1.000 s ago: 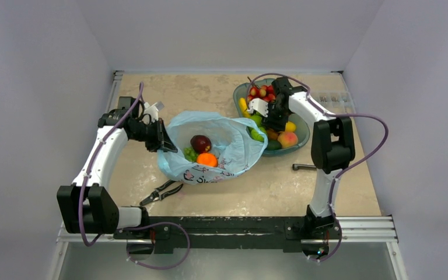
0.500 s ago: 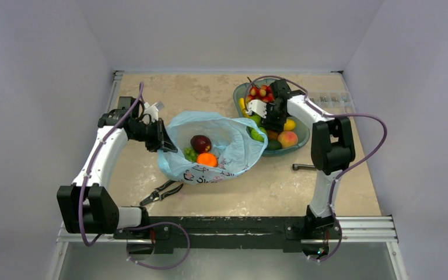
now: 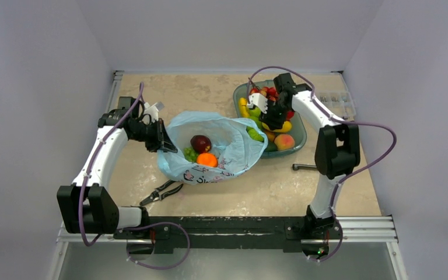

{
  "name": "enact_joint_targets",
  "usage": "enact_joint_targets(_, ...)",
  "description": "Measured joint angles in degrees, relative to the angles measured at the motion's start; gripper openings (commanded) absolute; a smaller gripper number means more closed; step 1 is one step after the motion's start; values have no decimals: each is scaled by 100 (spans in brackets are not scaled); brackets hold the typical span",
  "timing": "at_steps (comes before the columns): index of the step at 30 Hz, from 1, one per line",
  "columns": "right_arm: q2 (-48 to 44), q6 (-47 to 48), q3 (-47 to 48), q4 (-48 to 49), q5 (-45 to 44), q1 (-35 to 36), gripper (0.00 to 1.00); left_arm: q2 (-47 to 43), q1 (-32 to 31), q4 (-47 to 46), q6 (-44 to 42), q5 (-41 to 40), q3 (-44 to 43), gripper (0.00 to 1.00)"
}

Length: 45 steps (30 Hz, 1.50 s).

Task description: Place the fake fruits into the plastic bag and tie a complex knot

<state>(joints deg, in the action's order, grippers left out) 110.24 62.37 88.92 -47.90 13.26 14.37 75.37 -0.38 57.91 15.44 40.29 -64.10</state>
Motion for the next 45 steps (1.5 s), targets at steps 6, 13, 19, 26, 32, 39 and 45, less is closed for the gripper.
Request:
enact_joint_targets(6,-330,-573,890,-577,560,9,21,0,0,-2,0,0,0,0)
enact_joint_targets(13,-581,-1537,2500,-1060,1508,31,21,0,0,-2,0,2,0,0)
enact_joint_targets(19,-1316,-2581,2852,-748,2402,876,22,0,0,-2,0,2,-4,0)
enact_joint_targets(26,-1829,-3005,1303,391,2610,3038,26,0,0,-4,0,26,-4,0)
enact_joint_targets(32,-1008,-3091,238,1327,1764,3438,59,-7,0,17,-17,44,-68,0)
enact_joint_targets(39,-726,-3180,-136,1674,1172,3436,99,-17,0,50,-61,46,-129,0)
enact_joint_targets(45,-1528,-3703,219,1733,1174,3392,99,0,0,55,-125,57,-210,0)
